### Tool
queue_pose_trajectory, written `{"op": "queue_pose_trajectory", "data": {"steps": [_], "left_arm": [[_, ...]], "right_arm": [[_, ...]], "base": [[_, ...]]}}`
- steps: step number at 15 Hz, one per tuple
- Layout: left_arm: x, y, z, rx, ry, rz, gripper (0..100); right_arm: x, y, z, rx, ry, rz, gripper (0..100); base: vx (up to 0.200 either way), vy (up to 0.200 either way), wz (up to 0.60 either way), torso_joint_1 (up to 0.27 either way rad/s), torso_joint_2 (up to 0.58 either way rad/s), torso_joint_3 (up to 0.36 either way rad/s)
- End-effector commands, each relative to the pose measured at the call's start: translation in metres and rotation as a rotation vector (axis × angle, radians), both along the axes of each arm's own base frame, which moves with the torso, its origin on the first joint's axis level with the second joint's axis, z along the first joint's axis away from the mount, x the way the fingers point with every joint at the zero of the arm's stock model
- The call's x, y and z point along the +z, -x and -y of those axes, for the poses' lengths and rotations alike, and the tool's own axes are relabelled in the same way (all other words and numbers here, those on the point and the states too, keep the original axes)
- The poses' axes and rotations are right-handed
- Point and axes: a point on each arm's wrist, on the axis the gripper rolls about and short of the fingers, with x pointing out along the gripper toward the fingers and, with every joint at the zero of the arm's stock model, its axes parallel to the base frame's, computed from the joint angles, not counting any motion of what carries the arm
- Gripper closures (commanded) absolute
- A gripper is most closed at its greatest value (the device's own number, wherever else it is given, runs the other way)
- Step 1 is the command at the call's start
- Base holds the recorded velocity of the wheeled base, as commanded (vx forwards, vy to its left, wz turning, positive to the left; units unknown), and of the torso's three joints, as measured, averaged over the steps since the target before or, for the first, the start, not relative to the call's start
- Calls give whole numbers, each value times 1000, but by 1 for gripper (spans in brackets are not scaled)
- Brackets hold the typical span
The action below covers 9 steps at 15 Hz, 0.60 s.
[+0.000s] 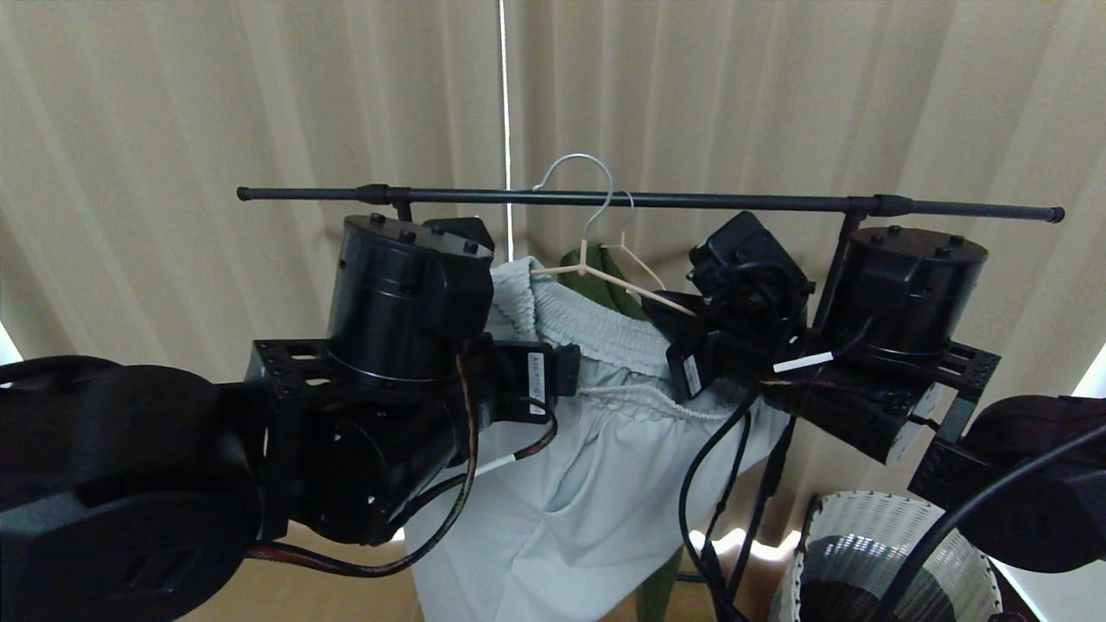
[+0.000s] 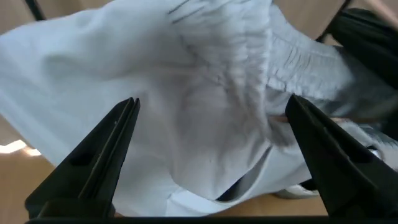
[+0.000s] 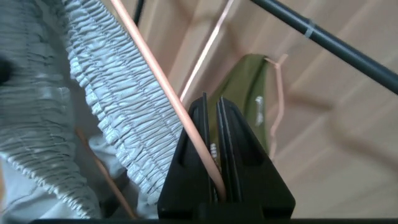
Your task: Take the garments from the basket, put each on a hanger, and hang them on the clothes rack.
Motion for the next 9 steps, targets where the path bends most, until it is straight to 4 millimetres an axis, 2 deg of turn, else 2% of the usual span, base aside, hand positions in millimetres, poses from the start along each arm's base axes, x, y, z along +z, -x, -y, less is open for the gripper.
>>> {"op": "queue_pose_trajectory", "data": {"steps": [1,4,5,9], "left_arm": [[-7,-3,3,2,-20,-15,0],[-14,-3,3,-2,-40,-28,0],[-15,-2,3,-2,-45,-32,100],[-33,8,-6,-44,-179,-46,100]], "right_arm": [[-1,0,-1,2,2,-1,100],[0,1,0,2,-1,-1,100],[0,1,0,2,-1,-1,100],[-3,-2,0,-2,4,-7,100]], "base": [[0,0,0,0,0,0],[0,0,0,0,0,0],[0,0,0,0,0,0],[0,0,0,0,0,0]]}}
